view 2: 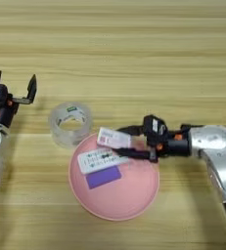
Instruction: Move the objects on the table
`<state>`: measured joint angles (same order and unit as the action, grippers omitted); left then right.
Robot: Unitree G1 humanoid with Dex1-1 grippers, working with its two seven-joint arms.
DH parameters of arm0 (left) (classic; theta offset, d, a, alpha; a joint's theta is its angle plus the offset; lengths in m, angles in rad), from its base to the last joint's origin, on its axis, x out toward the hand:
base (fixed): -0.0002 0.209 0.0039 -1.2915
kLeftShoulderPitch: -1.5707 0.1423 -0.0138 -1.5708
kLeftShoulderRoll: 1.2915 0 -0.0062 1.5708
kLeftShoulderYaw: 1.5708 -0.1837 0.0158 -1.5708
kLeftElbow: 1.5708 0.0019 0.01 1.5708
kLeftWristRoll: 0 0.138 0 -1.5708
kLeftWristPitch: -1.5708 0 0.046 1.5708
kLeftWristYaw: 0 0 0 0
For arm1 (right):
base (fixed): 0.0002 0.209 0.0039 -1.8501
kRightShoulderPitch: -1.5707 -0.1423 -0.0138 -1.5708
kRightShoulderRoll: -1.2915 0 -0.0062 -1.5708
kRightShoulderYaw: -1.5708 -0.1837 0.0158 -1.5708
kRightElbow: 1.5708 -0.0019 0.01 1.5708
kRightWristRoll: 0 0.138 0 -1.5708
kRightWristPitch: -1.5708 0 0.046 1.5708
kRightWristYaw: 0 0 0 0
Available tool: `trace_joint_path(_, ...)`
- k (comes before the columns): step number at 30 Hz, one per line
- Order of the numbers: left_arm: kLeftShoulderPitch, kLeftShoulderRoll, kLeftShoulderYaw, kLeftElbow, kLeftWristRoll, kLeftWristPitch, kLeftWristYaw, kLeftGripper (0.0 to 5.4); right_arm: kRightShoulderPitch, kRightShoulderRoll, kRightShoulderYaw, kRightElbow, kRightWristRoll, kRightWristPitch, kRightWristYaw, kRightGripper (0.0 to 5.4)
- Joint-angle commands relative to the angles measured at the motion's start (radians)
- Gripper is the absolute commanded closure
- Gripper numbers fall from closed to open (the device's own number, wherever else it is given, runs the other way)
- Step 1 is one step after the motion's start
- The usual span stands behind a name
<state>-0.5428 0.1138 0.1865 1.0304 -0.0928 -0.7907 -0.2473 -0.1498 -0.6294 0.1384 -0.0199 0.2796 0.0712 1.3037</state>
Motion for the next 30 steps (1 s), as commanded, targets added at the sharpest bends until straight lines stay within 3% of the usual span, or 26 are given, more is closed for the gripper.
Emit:
trace_joint_path(1,-0.011,0.001,-0.002,0.004,-0.004,0.011,0.002,0.00,0.014,-0.047,0.040,0.031,-0.023,-0.021,0.052,3.31)
trace_joint_path(6,-0.011,0.003,-0.001,0.003,-0.007,0.011,-0.003,0.00,0.042,-0.082,0.081,0.062,-0.082,-0.044,0.060,3.31)
trace_joint_path(12,-0.010,0.005,0.000,0.003,-0.008,0.012,-0.005,0.00,0.044,-0.090,0.090,0.086,-0.109,-0.053,0.042,3.31)
trace_joint_path(13,-0.009,0.004,0.000,0.002,-0.009,0.012,-0.005,0.00,0.045,-0.091,0.091,0.086,-0.110,-0.052,0.039,2.95)
trace_joint_path(15,-0.009,0.004,0.001,0.002,-0.010,0.013,-0.005,0.00,0.042,-0.090,0.089,0.083,-0.105,-0.049,0.036,2.73)
trace_joint_path(22,-0.007,0.002,0.001,0.000,-0.010,0.012,-0.007,0.00,0.018,-0.069,0.029,0.025,0.001,0.011,0.020,2.05)
trace_joint_path(30,-0.003,0.005,0.002,-0.002,-0.012,0.013,-0.014,0.00,-0.013,-0.047,-0.079,-0.061,0.183,0.110,-0.005,1.14)
